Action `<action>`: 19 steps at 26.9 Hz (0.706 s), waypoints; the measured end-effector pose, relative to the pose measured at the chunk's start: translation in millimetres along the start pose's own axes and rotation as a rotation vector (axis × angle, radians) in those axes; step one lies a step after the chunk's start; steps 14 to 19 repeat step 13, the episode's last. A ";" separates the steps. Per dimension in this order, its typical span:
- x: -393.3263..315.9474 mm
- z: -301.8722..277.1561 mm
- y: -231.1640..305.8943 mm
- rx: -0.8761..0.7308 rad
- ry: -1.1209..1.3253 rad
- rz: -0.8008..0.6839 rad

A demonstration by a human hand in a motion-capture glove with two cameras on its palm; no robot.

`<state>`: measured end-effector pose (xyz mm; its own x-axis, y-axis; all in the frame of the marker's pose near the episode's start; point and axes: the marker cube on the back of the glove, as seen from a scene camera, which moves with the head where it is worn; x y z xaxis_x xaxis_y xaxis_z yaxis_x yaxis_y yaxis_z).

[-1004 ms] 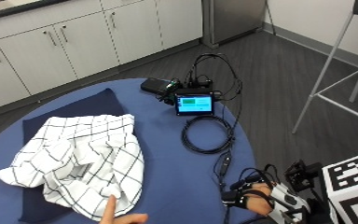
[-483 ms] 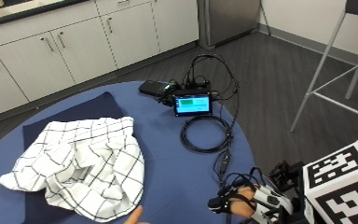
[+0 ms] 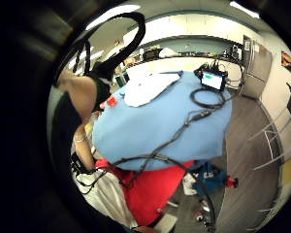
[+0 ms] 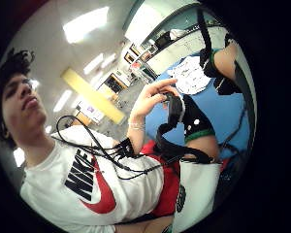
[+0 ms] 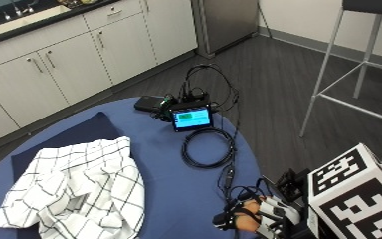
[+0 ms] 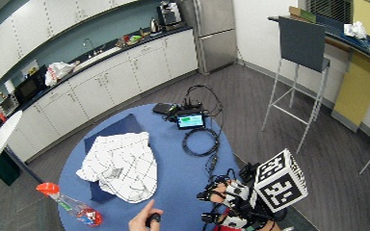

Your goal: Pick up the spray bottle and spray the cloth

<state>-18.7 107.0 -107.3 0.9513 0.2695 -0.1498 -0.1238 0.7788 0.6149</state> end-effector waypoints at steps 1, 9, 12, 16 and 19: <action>0.1 0.2 -0.4 -0.006 -0.001 -0.001; -0.5 5.6 -1.7 -0.039 -0.002 -0.018; -0.8 8.6 -1.8 -0.046 -0.001 -0.020; -1.0 8.9 -1.8 -0.046 -0.001 -0.020; -1.0 8.9 -1.8 -0.046 -0.001 -0.020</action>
